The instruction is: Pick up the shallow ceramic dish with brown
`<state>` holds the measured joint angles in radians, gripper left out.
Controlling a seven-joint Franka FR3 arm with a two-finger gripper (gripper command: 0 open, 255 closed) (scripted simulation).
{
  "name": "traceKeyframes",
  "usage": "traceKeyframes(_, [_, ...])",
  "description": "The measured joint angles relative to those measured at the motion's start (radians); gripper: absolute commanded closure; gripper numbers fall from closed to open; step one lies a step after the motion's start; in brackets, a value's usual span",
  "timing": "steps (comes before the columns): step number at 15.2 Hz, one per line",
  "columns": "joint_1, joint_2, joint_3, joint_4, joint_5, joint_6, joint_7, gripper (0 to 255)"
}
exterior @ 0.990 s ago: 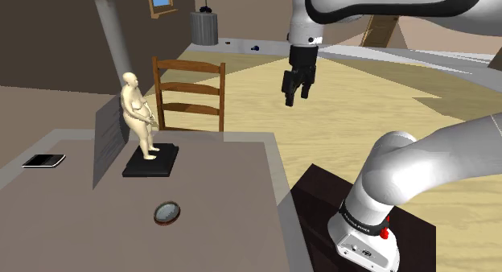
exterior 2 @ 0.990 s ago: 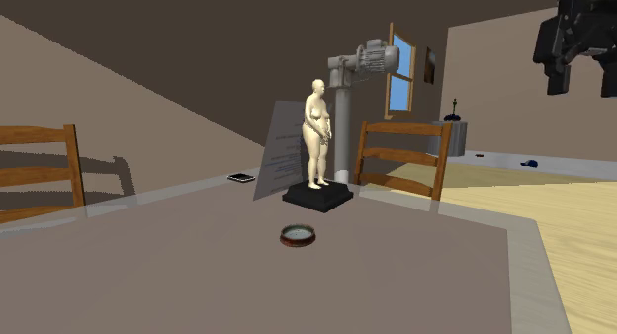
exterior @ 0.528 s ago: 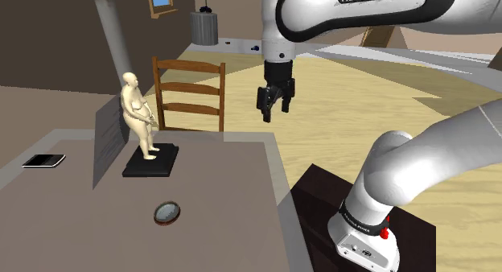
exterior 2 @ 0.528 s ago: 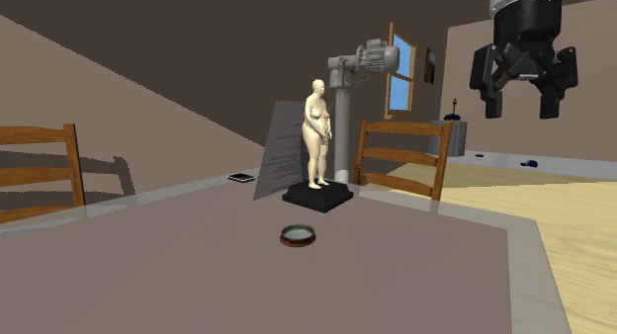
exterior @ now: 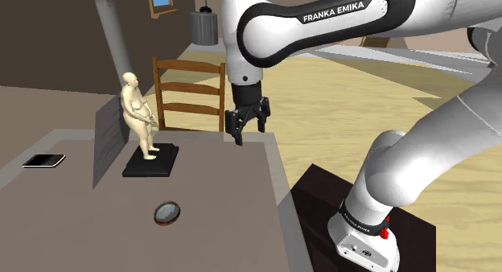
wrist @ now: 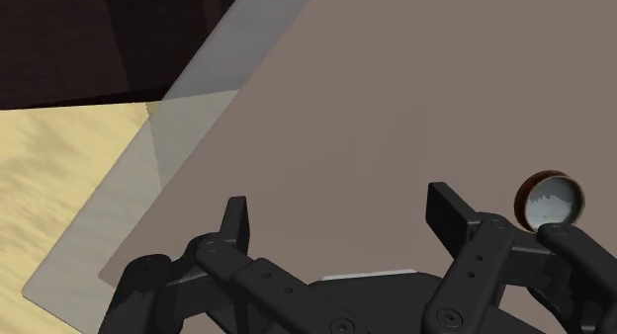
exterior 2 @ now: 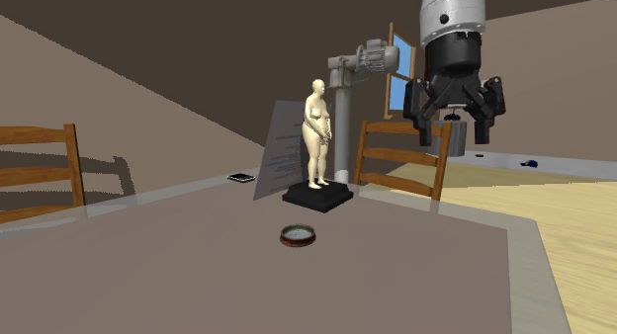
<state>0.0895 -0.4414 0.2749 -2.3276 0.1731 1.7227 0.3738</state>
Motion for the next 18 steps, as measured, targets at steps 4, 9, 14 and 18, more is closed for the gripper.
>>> traceKeyframes(4, [0.014,0.141,0.070,0.062,0.004,0.062,0.095,0])
traceKeyframes(9, [0.037,0.334,0.145,0.177,-0.024,0.111,0.226,0])
traceKeyframes(14, [0.080,0.530,0.196,0.305,-0.078,0.144,0.361,0])
traceKeyframes(18, [0.130,0.702,0.209,0.441,-0.137,0.146,0.459,0])
